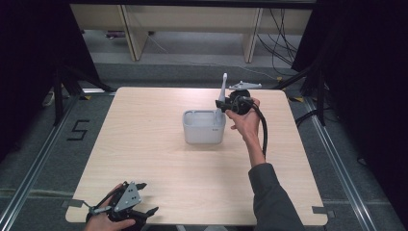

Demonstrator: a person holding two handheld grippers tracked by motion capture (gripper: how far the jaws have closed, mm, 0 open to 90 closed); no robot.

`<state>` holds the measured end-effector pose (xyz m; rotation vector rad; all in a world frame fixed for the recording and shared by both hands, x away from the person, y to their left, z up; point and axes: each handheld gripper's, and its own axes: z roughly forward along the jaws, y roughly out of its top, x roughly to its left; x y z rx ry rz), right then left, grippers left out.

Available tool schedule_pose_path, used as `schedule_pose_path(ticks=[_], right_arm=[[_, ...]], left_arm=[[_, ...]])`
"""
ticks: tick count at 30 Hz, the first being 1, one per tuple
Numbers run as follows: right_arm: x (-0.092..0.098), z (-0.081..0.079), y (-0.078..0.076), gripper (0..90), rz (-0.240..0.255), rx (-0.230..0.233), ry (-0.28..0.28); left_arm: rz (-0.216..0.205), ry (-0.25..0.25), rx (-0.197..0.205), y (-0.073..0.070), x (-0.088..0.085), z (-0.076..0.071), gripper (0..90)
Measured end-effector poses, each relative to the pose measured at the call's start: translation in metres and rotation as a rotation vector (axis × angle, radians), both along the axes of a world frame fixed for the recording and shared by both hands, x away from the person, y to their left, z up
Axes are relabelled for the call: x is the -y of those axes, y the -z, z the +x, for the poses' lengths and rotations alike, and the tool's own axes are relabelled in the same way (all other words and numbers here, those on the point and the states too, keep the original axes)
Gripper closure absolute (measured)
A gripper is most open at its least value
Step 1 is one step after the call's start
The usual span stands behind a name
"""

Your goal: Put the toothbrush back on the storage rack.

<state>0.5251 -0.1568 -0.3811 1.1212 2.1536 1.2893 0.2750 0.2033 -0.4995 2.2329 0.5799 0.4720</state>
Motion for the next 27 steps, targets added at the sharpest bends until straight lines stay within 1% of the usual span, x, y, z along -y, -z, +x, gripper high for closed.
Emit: schedule_pose_path(ticks=[2,3,4,6,7,8,9,10,11,12,13,14,15,16,17,18,19,20,21,22,23,24,25,26,27], right_arm=[[0.0,0.0,0.001,66.8,-0.009,-0.005,0.004],[0.002,0.001,0.004,66.8,-0.013,0.006,0.003],[0.002,0.0,0.008,66.8,0.005,-0.027,0.015],[0.002,0.0,0.01,66.8,0.005,-0.02,0.015],[0.003,0.0,0.014,66.8,-0.017,-0.014,0.014],[0.003,0.0,0.014,66.8,-0.017,-0.014,0.014],[0.003,0.0,0.016,66.7,-0.014,-0.028,0.012],[0.002,-0.001,0.018,66.7,0.0,-0.029,0.02],[0.002,-0.001,0.02,66.7,0.009,-0.012,0.022],[0.003,-0.002,0.02,66.7,0.008,-0.01,0.022],[0.002,-0.003,0.019,66.7,0.012,-0.019,0.019],[0.002,-0.003,0.019,66.8,-0.003,-0.008,0.017],[0.002,-0.003,0.019,66.8,-0.003,-0.008,0.017],[0.001,-0.003,0.019,66.8,-0.008,-0.01,0.015],[0.001,-0.003,0.018,66.8,-0.031,0.013,0.006],[0.001,-0.003,0.018,66.8,-0.031,0.013,0.006],[0.0,-0.004,0.018,66.9,-0.046,0.026,0.025],[-0.004,-0.005,0.018,66.9,-0.071,0.006,0.024],[-0.004,-0.005,0.018,66.9,-0.071,0.006,0.024],[-0.005,-0.004,0.02,66.9,-0.079,0.015,0.012],[-0.006,-0.004,0.02,66.9,-0.089,0.005,0.016],[-0.007,-0.004,0.021,66.9,-0.092,0.0,0.021],[-0.008,-0.001,0.023,66.9,-0.083,0.004,0.011],[-0.007,-0.001,0.024,66.9,-0.098,0.01,0.015],[-0.009,-0.002,0.024,67.0,-0.088,-0.004,0.024]], left_arm=[[-0.007,-0.003,0.004,0.001,0.0,0.0,14.8],[0.0,-0.01,0.024,0.001,0.0,0.001,14.8],[-0.004,-0.004,0.006,0.001,0.0,0.0,14.8],[-0.01,-0.007,0.003,0.002,0.001,0.0,14.8],[-0.013,-0.007,-0.003,0.002,0.001,0.0,14.8],[-0.014,-0.008,-0.004,0.002,0.001,0.0,14.8],[-0.015,-0.007,-0.004,0.002,0.001,0.0,14.8],[-0.015,-0.006,-0.003,0.002,0.001,0.0,14.8],[-0.015,-0.004,-0.003,0.002,0.001,0.0,14.8],[-0.013,0.0,-0.011,0.002,0.001,0.0,14.8],[-0.011,0.006,-0.021,0.002,0.001,0.0,14.8],[-0.015,0.004,-0.013,0.002,0.001,0.0,14.8],[-0.015,0.004,-0.013,0.002,0.001,0.0,14.8],[-0.018,-0.002,-0.003,0.002,0.002,-0.001,14.8],[-0.02,0.003,-0.009,0.002,0.002,0.0,14.8],[-0.008,0.001,-0.013,0.002,0.001,0.0,14.8],[-0.004,-0.004,-0.016,0.002,0.001,0.0,14.8],[-0.003,-0.007,-0.014,0.002,0.001,0.0,14.8],[-0.002,-0.004,-0.009,0.002,0.001,0.0,14.8],[-0.003,-0.005,-0.007,0.002,0.001,0.0,14.8],[-0.006,-0.005,-0.005,0.002,0.001,0.0,14.8],[-0.003,-0.012,-0.002,0.002,0.001,0.0,14.8],[-0.001,-0.013,0.0,0.002,0.001,0.0,14.8],[0.0,-0.002,0.003,0.001,0.0,0.001,14.8],[0.0,-0.002,0.003,0.001,0.0,0.001,14.8]])
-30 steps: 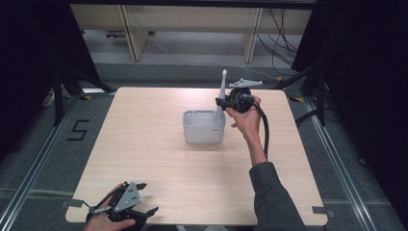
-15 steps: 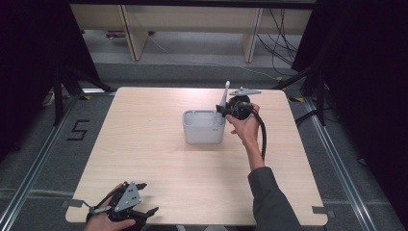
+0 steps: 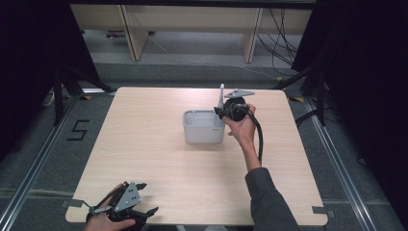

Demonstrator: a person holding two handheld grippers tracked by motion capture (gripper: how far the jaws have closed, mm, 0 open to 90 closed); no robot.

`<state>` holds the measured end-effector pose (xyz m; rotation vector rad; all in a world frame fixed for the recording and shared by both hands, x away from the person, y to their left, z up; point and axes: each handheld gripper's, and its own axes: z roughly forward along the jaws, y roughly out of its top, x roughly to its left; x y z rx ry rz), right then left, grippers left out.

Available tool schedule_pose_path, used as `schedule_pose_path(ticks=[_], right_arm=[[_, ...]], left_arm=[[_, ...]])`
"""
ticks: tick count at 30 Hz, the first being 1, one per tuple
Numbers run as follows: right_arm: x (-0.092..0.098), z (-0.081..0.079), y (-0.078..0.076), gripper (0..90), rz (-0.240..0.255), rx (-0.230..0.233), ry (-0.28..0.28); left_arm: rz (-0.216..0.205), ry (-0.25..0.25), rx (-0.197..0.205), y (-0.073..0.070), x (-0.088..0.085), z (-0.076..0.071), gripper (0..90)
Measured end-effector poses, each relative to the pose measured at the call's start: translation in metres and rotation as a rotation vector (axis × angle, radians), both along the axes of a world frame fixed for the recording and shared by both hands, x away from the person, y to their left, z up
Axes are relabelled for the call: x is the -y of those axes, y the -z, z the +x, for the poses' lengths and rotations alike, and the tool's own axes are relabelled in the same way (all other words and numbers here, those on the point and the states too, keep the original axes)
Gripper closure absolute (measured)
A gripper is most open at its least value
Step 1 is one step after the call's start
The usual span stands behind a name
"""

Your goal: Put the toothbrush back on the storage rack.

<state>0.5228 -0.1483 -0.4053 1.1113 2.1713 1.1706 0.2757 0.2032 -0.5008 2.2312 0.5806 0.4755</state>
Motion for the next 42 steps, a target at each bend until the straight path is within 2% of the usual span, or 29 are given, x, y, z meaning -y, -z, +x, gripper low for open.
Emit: schedule_pose_path(ticks=[4,5,6,7,9,12,13,15,17,18,19,21,23,28,31,32,38,40,42], right_arm=[[-0.001,0.0,0.002,67.1,0.011,-0.012,0.008],[0.001,0.001,0.003,67.4,-0.004,-0.002,-0.011],[0.0,0.0,0.004,67.9,0.011,-0.009,-0.001],[0.001,0.0,0.004,68.0,0.029,0.003,0.007],[0.002,0.0,0.001,67.7,0.035,0.003,-0.002],[0.003,0.0,0.0,66.5,0.028,0.023,-0.004],[0.004,-0.002,-0.002,63.2,0.035,0.004,-0.003],[0.007,-0.002,-0.002,58.7,0.023,0.016,-0.001],[0.007,-0.004,-0.002,56.1,0.036,-0.011,0.011],[0.008,-0.003,-0.001,54.2,0.026,0.011,0.005],[0.008,-0.003,-0.001,54.2,0.026,0.011,0.005],[0.009,-0.006,-0.002,48.1,0.056,0.007,0.009],[0.009,-0.007,-0.003,46.4,0.047,0.012,0.001],[0.01,-0.01,-0.005,45.3,0.062,0.024,0.0],[0.011,-0.012,-0.008,44.1,0.045,0.043,-0.012],[0.013,-0.015,-0.011,43.9,0.064,0.037,-0.008],[0.016,-0.018,-0.012,43.9,0.086,0.05,-0.006],[0.018,-0.019,-0.013,43.9,0.058,0.065,-0.012],[0.017,-0.022,-0.012,43.9,0.088,0.045,-0.01]], left_arm=[[-0.011,-0.007,-0.003,0.0,0.001,-0.001,14.8],[-0.014,-0.008,0.008,0.001,0.001,-0.001,14.8],[-0.01,0.0,0.001,0.0,0.001,-0.001,14.8],[0.001,0.007,0.007,0.0,0.0,0.0,14.8],[0.001,0.004,0.0,0.0,0.0,0.0,14.7],[-0.001,0.008,0.0,0.0,0.001,0.0,14.8],[-0.001,0.006,0.0,0.0,0.001,0.0,14.8],[0.001,0.005,-0.002,0.0,0.001,0.0,14.8],[0.004,0.009,-0.002,0.0,0.001,-0.001,14.8],[0.002,0.004,0.004,0.001,0.001,-0.001,14.7],[0.002,0.004,0.004,0.001,0.001,-0.001,14.8],[0.0,0.005,-0.002,0.0,0.001,0.0,14.8],[0.001,0.006,-0.002,0.0,0.001,0.0,14.8],[0.0,0.006,0.001,0.0,0.001,-0.001,14.8],[0.001,0.003,-0.003,0.0,0.001,0.0,14.8],[-0.004,-0.002,-0.007,0.0,0.001,0.0,14.8],[0.001,0.003,-0.001,0.0,0.001,0.0,14.8],[0.001,0.004,0.0,0.0,0.001,0.0,14.8],[-0.002,-0.002,0.006,0.001,0.001,0.0,14.8]])
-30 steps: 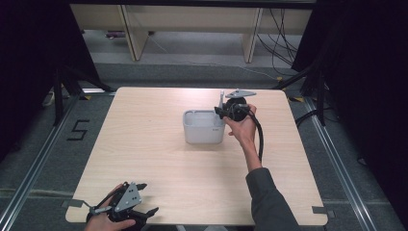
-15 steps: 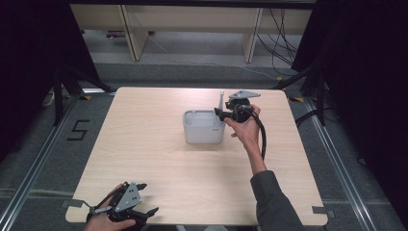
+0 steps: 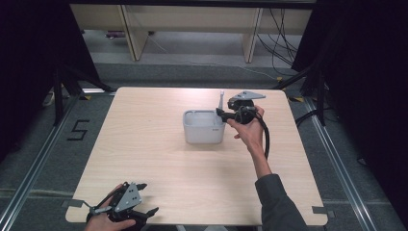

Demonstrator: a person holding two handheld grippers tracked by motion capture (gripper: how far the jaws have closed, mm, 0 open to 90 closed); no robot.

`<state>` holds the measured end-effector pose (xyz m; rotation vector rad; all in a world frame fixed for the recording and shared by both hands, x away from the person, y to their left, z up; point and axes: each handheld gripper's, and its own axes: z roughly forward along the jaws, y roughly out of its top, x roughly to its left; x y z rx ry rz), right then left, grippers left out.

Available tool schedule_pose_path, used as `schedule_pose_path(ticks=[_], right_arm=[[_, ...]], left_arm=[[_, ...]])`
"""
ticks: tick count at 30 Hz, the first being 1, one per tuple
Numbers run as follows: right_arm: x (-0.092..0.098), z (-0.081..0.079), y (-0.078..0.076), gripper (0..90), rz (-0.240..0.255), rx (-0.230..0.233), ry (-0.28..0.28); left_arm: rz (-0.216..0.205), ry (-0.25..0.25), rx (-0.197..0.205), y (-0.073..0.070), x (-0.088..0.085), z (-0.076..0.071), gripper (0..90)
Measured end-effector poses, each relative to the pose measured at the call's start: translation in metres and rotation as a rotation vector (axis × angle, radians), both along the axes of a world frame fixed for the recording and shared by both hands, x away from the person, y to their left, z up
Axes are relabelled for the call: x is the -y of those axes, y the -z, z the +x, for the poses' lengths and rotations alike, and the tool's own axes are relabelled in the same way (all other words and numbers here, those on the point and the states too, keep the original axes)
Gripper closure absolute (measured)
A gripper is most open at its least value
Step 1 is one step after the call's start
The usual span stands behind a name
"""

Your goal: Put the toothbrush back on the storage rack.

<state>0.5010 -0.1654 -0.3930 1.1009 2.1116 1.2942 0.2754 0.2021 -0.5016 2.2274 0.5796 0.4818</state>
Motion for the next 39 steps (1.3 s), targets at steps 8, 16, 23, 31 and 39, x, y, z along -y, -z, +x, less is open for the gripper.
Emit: schedule_pose_path(ticks=[8,16,23,31,39], right_arm=[[0.003,-0.005,-0.001,38.9,-0.003,0.008,-0.003],[0.006,-0.015,-0.004,36.4,0.003,0.01,0.008],[0.012,-0.025,-0.003,34.3,0.025,0.02,-0.003],[0.017,-0.036,-0.004,33.0,0.014,0.028,-0.002],[0.016,-0.045,-0.002,31.7,0.027,0.03,-0.01]], left_arm=[[0.001,0.004,-0.007,-0.001,0.0,0.0,14.8],[0.001,-0.006,0.0,0.0,0.0,0.0,14.8],[0.003,-0.007,0.001,0.0,0.0,0.0,14.8],[0.002,-0.007,0.0,0.0,0.0,0.0,14.8],[0.003,-0.009,0.002,0.0,0.0,0.0,14.8]])
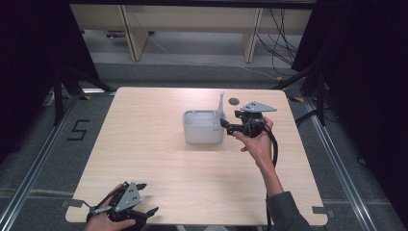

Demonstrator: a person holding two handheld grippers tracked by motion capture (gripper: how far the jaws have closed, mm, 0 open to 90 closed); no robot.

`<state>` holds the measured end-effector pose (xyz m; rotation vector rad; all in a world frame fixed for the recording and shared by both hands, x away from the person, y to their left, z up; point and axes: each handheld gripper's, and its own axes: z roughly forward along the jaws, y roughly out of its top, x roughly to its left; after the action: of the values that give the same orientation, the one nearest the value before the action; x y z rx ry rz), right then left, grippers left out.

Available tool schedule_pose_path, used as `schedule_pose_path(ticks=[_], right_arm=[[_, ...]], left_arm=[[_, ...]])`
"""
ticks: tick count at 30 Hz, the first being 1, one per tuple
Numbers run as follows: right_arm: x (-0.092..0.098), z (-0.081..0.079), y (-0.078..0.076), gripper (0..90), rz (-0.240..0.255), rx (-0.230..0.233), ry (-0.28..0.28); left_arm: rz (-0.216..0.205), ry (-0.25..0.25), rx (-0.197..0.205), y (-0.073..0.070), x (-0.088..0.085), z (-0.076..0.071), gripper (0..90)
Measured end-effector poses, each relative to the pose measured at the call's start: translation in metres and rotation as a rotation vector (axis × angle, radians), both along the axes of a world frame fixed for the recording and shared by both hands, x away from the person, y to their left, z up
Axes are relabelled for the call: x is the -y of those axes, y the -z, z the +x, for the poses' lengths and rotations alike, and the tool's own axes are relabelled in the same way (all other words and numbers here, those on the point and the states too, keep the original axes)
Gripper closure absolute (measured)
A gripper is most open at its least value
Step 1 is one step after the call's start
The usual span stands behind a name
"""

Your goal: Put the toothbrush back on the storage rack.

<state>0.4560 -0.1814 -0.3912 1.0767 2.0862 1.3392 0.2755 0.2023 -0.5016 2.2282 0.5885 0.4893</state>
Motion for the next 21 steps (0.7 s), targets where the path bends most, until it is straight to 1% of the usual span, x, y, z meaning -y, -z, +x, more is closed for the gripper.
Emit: schedule_pose_path(ticks=[1,2,3,4,5,6,7,8,9,10,11,12,13,14,15,16,17,18,19,20,21], right_arm=[[0.0,0.0,0.0,31.7,0.0,0.0,0.0],[0.0,-0.002,0.0,31.5,0.002,-0.013,-0.007],[0.0,-0.004,0.0,31.2,0.006,-0.016,-0.001],[0.0,-0.003,0.0,31.2,0.006,0.004,-0.015],[-0.001,-0.007,0.001,31.2,0.021,-0.029,-0.002],[0.0,-0.007,0.002,30.5,-0.006,-0.006,-0.021],[0.0,-0.007,0.002,30.5,-0.006,-0.006,-0.021],[0.0,-0.009,0.003,30.3,0.006,0.002,-0.03],[0.0,-0.009,0.003,30.3,0.006,0.002,-0.03],[0.0,-0.012,0.004,30.2,0.027,-0.029,-0.045],[0.0,-0.012,0.004,30.2,0.027,-0.029,-0.045],[0.001,-0.012,0.004,30.2,0.007,-0.003,-0.034],[0.001,-0.013,0.004,30.2,0.004,-0.01,-0.035],[0.001,-0.015,0.006,30.1,0.014,-0.021,-0.035],[0.001,-0.016,0.006,30.0,0.013,-0.032,-0.032],[0.001,-0.016,0.006,30.0,0.013,-0.032,-0.032],[0.003,-0.016,0.008,29.8,-0.008,-0.007,-0.032],[0.003,-0.016,0.008,29.8,-0.008,-0.007,-0.032],[0.002,-0.018,0.009,29.2,-0.001,-0.035,-0.025],[0.003,-0.017,0.009,29.0,-0.019,-0.016,-0.035],[0.003,-0.017,0.009,29.0,-0.019,-0.016,-0.035]], left_arm=[[0.0,0.0,0.002,0.0,0.0,0.0,14.8],[-0.002,0.001,0.001,0.0,0.0,0.0,14.8],[-0.001,0.001,0.0,0.0,0.0,0.0,14.8],[-0.001,0.002,-0.002,0.0,0.0,0.0,14.8],[0.01,-0.002,0.004,0.0,0.0,0.0,14.8],[0.002,0.0,0.003,0.0,0.0,0.0,14.8],[0.001,0.004,-0.002,-0.001,0.0,0.0,14.8],[-0.004,0.01,-0.005,-0.001,0.0,0.0,14.8],[-0.001,0.006,0.008,-0.001,0.0,-0.001,14.8],[0.002,0.007,0.008,-0.002,0.0,-0.001,14.8],[0.002,0.007,0.008,-0.002,0.0,-0.001,14.8],[-0.006,0.006,0.006,-0.001,0.0,-0.001,14.8],[-0.007,0.005,0.005,-0.002,0.001,-0.001,14.8],[-0.006,0.013,-0.003,-0.002,0.0,-0.002,14.8],[-0.005,0.014,-0.003,-0.002,0.0,-0.002,14.8],[-0.005,0.013,-0.003,-0.002,0.001,-0.002,14.8],[-0.006,0.013,-0.003,-0.002,0.0,-0.001,14.8],[-0.006,0.013,-0.003,-0.002,0.0,-0.001,14.8],[-0.005,0.014,-0.003,-0.002,0.0,-0.001,14.8],[-0.005,0.014,-0.003,-0.002,0.0,-0.001,14.8],[-0.007,0.013,-0.003,-0.002,0.0,-0.002,14.8]])
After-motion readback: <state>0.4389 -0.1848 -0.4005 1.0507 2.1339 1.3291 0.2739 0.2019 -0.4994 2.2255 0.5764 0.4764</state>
